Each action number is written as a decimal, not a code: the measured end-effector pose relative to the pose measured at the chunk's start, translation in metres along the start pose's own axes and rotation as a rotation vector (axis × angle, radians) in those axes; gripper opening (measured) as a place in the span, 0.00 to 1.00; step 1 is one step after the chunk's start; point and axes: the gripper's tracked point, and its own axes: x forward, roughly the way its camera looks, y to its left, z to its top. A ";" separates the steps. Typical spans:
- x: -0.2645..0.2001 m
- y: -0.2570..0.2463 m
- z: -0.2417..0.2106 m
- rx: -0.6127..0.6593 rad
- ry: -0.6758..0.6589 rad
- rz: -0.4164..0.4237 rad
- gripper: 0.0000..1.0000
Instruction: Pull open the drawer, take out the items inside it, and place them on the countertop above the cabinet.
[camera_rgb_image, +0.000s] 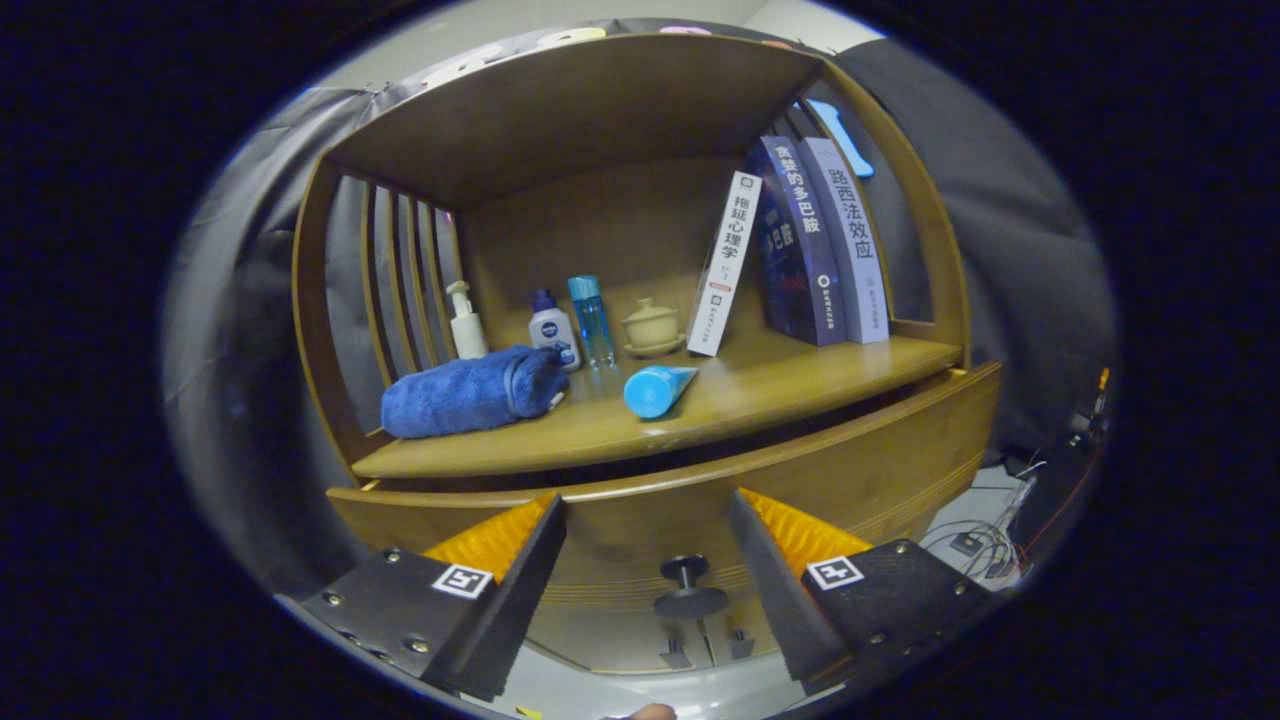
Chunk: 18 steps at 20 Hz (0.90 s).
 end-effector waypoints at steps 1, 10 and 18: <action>0.008 0.000 0.000 0.000 0.001 0.000 0.98; 0.018 -0.001 0.004 0.027 -0.016 -0.001 0.98; -0.006 0.003 0.025 -0.003 -0.062 -0.024 0.99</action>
